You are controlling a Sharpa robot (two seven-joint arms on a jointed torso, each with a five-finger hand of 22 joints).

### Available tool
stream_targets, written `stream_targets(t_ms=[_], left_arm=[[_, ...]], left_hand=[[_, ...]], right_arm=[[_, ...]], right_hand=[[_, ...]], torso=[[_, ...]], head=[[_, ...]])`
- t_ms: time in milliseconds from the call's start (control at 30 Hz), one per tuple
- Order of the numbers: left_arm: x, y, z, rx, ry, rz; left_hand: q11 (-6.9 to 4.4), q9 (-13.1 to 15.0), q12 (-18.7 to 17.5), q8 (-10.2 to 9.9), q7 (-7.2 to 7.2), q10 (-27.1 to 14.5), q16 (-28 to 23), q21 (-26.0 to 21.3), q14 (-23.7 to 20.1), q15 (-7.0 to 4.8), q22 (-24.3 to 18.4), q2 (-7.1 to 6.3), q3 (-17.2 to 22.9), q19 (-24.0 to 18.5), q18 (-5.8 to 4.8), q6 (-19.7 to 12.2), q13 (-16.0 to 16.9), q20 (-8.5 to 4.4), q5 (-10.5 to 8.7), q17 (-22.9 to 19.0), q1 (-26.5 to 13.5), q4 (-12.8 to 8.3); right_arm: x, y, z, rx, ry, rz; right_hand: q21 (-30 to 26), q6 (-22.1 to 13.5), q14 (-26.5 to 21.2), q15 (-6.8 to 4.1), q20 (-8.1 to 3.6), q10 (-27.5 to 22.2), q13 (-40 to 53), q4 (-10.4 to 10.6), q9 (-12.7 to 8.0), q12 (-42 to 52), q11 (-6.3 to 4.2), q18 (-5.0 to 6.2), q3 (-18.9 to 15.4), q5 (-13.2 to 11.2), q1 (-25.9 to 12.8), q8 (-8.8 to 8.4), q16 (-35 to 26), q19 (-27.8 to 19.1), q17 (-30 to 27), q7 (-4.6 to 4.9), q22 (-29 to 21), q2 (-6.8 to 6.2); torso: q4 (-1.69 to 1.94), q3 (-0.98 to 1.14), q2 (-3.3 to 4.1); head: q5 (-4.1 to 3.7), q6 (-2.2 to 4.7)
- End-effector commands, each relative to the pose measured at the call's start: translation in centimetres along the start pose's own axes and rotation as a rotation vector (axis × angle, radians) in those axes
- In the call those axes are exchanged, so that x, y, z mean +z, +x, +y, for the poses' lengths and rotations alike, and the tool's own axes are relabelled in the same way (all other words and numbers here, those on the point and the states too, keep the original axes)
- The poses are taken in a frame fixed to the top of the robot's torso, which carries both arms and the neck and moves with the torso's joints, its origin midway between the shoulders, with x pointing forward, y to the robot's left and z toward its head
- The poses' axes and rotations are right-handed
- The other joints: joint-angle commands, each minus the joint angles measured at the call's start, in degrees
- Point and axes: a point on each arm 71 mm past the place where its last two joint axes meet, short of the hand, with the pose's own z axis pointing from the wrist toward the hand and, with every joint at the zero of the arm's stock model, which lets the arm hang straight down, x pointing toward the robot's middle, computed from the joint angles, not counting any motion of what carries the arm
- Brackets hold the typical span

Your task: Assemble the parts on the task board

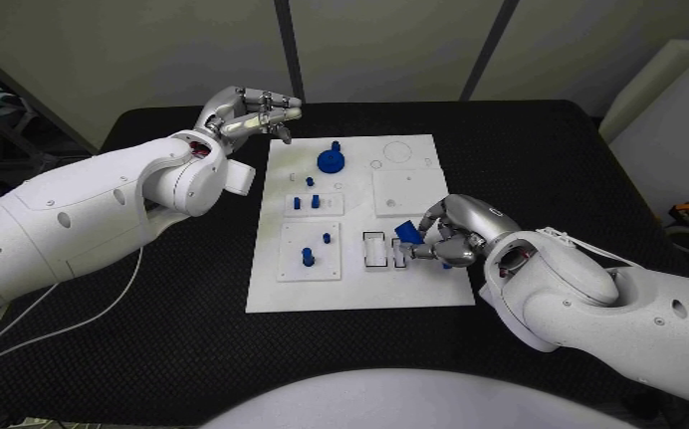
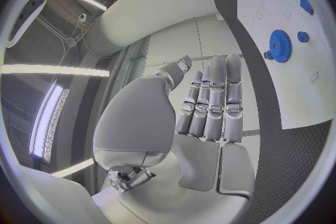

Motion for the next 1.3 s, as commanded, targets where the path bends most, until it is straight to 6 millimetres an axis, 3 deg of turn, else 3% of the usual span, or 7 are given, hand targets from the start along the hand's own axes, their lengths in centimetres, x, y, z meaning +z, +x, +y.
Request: stream_targets(t_ms=[33, 267, 567, 1000, 1133, 1200, 1300], left_arm=[[0.0, 0.1, -0.1, -0.005, 0.003, 0.010], [0.1, 0.3, -0.1, -0.006, 0.003, 0.013], [0.1, 0.4, -0.2, -0.008, 0.003, 0.018], [0.1, 0.5, -0.2, -0.009, 0.003, 0.020], [0.1, 0.5, -0.2, -0.009, 0.002, 0.020], [0.1, 0.5, -0.1, -0.009, 0.002, 0.020], [0.1, 0.5, -0.1, -0.009, 0.001, 0.019]], left_hand=[[-0.01, 0.1, 0.3, 0.2, 0.07, -0.5, -0.4, -0.3, -0.2, 0.05, -0.1, 0.63, -0.3, -0.1, -1.01, 0.5, 0.0, 0.25, -0.08, -0.1, 0.0, 0.0], [-0.01, 0.1, 0.3, 0.2, 0.07, -0.5, -0.4, -0.3, -0.2, 0.05, -0.1, 0.63, -0.3, -0.1, -1.01, 0.5, 0.0, 0.25, -0.08, -0.1, 0.0, 0.0], [-0.01, 0.1, 0.4, 0.2, 0.06, -0.5, -0.4, -0.3, -0.2, 0.05, -0.1, 0.68, -0.4, 0.0, -1.01, 0.5, 0.0, 0.26, -0.07, -0.1, 0.0, 0.0], [-0.01, 0.1, 0.4, 0.2, 0.06, -0.5, -0.4, -0.3, -0.2, 0.05, -0.1, 0.68, -0.4, 0.0, -1.01, 0.5, 0.0, 0.26, -0.07, -0.1, 0.0, 0.0], [-0.01, 0.1, 0.4, 0.2, 0.06, -0.5, -0.4, -0.3, -0.2, 0.05, -0.1, 0.68, -0.4, 0.0, -1.01, 0.5, 0.0, 0.26, -0.07, -0.1, 0.0, 0.0], [-0.01, 0.1, 0.4, 0.2, 0.06, -0.5, -0.4, -0.3, -0.2, 0.05, -0.1, 0.68, -0.4, 0.0, -1.01, 0.5, 0.0, 0.26, -0.07, -0.1, 0.0, 0.0], [-0.01, 0.0, 0.4, 0.2, 0.06, -0.6, -0.4, -0.3, -0.2, 0.05, -0.1, 0.70, -0.4, 0.0, -1.01, 0.5, 0.0, 0.26, -0.06, -0.1, 0.0, 0.0]], right_arm=[[0.0, -0.1, 0.4, 0.060, -0.004, -0.019], [0.5, 0.8, 1.2, 0.053, -0.015, 0.046], [1.3, 1.9, 2.0, 0.029, -0.011, 0.122], [2.1, 2.4, 2.3, 0.028, -0.003, 0.128], [2.2, 2.4, 2.2, 0.032, 0.001, 0.119], [2.3, 2.4, 2.2, 0.034, 0.001, 0.115], [2.4, 2.4, 2.3, 0.036, -0.006, 0.111]], right_hand=[[0.3, 1.2, 5.8, -0.44, -0.04, 1.1, 6.4, 0.1, 1.0, 0.3, -0.42, -0.28, -0.3, 0.4, 0.1, 0.18, 0.3, 0.4, 14.1, -0.78, 0.1, 0.47], [0.3, 1.2, 5.7, -0.51, -0.16, 1.1, 6.3, 0.3, 1.4, 0.0, -0.46, -0.28, -1.4, 0.1, -1.7, 0.42, 0.3, 0.4, 14.1, -0.81, 0.0, 0.53], [0.1, 1.2, 5.7, -0.62, -0.25, 0.9, 5.9, 0.4, 2.3, -0.7, -0.60, -0.21, -3.6, -3.4, -6.6, 1.00, 0.2, 0.1, 13.9, -1.03, -0.2, 0.81], [0.0, 1.2, 5.7, -0.75, -0.37, 0.9, 6.0, 0.4, 3.0, -0.8, -0.75, -0.18, -4.0, -5.5, -8.2, 1.50, 0.1, 0.1, 13.8, -1.19, -0.3, 0.73], [-0.1, 1.0, 5.7, -0.77, -0.40, 0.8, 5.9, 0.5, 3.5, -1.1, -0.72, -0.18, -4.1, -10.1, -10.3, 1.76, 0.1, 0.0, 13.7, -1.19, -0.4, 0.09], [-0.3, 0.6, 5.7, -0.72, -0.39, 0.8, 5.9, 0.6, 3.8, -1.2, -0.65, -0.15, -3.7, -14.3, -11.9, 1.83, 0.1, -0.1, 13.7, -1.11, -0.6, -1.16], [-0.6, -0.2, 5.6, -0.54, -0.26, 0.3, 5.3, 0.6, 4.0, -2.1, -0.44, -0.06, -3.0, -18.0, -14.2, 1.65, 0.0, -0.4, 13.4, -0.83, -1.0, -3.87]], torso=[[-0.01, 0.04, 0.07], [0.01, 0.01, 0.05], [0.03, 0.00, 0.12], [0.02, 0.04, 0.13], [0.00, 0.03, 0.10], [-0.01, 0.03, 0.11], [-0.04, 0.05, 0.14]], head=[[0.21, 0.02], [0.32, -0.03], [0.50, -0.01], [0.96, -0.17], [0.94, -0.18], [0.96, -0.20], [1.01, -0.24]])
